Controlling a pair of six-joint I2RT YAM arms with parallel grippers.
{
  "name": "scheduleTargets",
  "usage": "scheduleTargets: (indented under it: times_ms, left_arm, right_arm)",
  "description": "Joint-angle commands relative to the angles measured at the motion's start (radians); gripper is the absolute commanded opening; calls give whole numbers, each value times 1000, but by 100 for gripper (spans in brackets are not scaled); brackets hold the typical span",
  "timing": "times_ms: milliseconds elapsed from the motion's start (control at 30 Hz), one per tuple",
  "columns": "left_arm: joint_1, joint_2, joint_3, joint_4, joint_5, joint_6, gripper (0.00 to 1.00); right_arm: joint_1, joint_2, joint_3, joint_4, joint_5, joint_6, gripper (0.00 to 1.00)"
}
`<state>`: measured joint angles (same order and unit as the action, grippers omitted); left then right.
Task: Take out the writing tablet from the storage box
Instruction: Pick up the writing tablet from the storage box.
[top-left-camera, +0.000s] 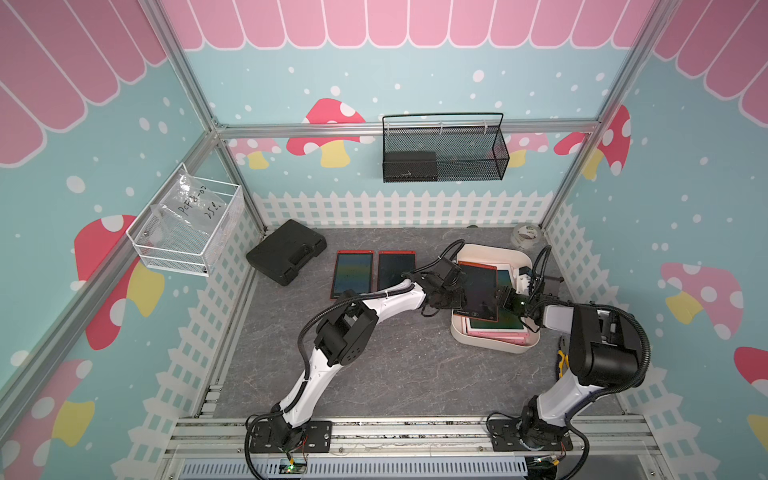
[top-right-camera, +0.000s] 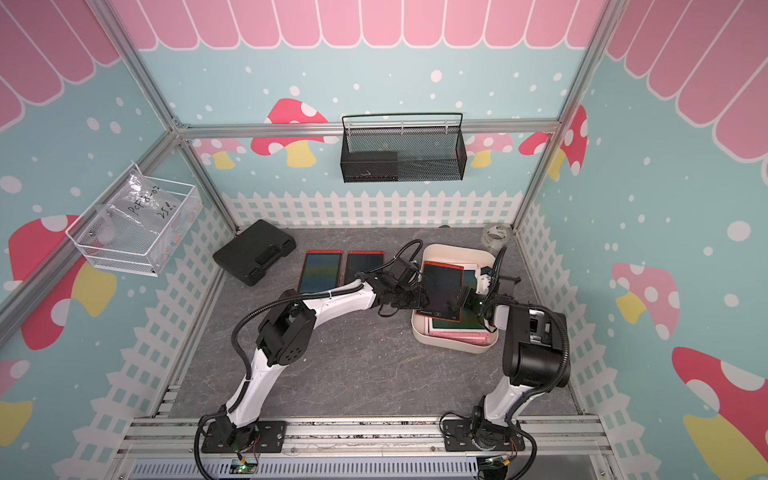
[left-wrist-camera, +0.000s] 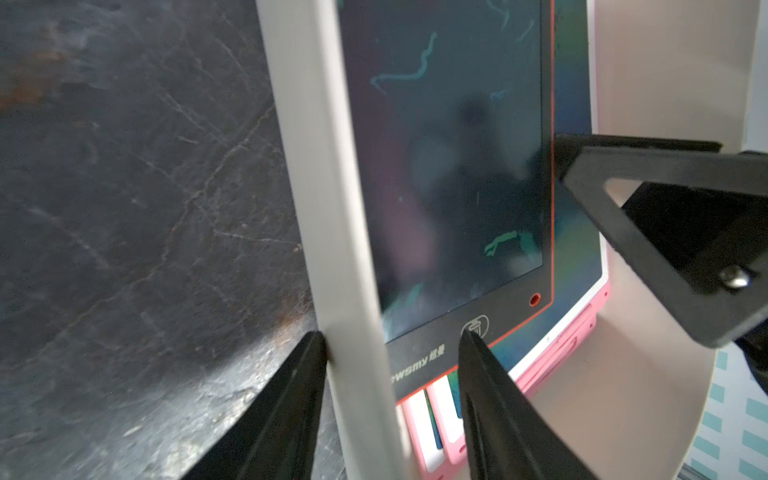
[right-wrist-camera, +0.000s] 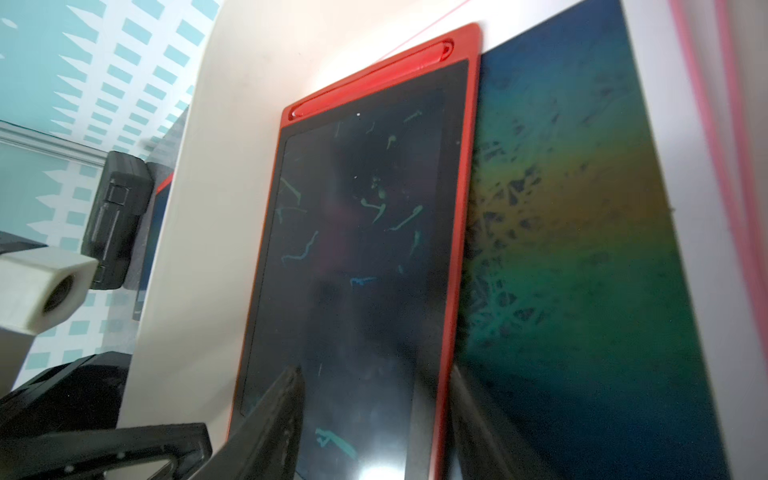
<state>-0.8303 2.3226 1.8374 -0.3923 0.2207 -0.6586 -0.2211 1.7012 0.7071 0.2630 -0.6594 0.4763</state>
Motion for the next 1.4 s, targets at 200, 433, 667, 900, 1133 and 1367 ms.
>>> scheduleTargets:
  times_ms: [200, 433, 667, 900, 1133, 1367]
  left_arm:
    - [-12, 40, 51, 4, 30, -5, 53]
    - [-12, 47, 56, 4, 30, -6, 53]
    - [-12, 50, 60, 2, 26, -4, 53]
    - [-11, 46, 61, -4, 23, 0, 53]
    - [3, 21, 41, -5, 15, 5, 53]
    - [25, -62, -38, 39, 10, 8, 52]
  right_arm:
    - [13, 63, -64, 82, -250, 112, 56]
    - [8, 71, -93, 196, -324, 190, 52]
    - [6, 75, -106, 254, -379, 232, 48]
    - [5, 72, -97, 225, -353, 211, 46]
    - [-15, 50, -90, 195, -348, 188, 43]
    - [-36, 37, -99, 194, -353, 183, 39]
